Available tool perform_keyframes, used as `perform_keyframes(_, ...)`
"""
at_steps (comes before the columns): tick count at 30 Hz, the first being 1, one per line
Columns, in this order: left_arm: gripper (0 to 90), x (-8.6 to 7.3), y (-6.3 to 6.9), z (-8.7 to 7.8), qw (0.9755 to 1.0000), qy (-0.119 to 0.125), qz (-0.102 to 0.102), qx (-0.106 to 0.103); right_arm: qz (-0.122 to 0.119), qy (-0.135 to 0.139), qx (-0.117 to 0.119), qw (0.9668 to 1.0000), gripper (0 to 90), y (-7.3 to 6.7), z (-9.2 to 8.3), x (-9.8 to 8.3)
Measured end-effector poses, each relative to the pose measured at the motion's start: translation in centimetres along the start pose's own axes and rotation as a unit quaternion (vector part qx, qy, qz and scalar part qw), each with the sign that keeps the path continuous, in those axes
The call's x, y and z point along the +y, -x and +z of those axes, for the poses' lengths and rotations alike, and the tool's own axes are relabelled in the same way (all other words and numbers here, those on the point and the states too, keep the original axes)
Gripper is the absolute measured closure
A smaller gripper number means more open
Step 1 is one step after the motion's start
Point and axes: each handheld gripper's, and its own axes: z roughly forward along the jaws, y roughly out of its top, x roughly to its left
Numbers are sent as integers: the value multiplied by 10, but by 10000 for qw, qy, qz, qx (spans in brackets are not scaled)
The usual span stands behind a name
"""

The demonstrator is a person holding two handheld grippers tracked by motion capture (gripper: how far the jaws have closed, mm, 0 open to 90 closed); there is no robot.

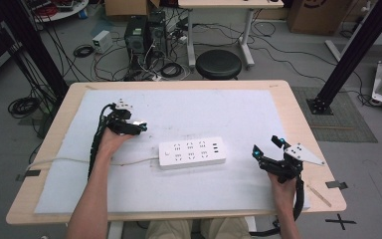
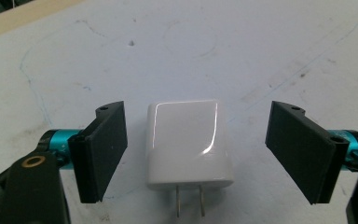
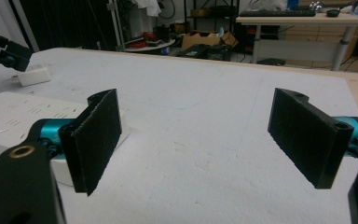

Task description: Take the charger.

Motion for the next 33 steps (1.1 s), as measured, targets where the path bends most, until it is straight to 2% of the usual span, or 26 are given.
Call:
perform_keyframes(9, 213, -5, -3, 11, 9998, -137, -119, -85, -8, -17, -14, 10000, 178, 0, 1, 0)
perform_keyframes(18, 231, -8, -5, 16, 9996, -273, -100, -71, -25, -53, -19, 10000, 178, -1, 1, 0)
perform_keyframes(33, 315, -9, -5, 19, 9996, -288, -16, -72, -67, -93, -28, 9999, 178, -1, 3, 0)
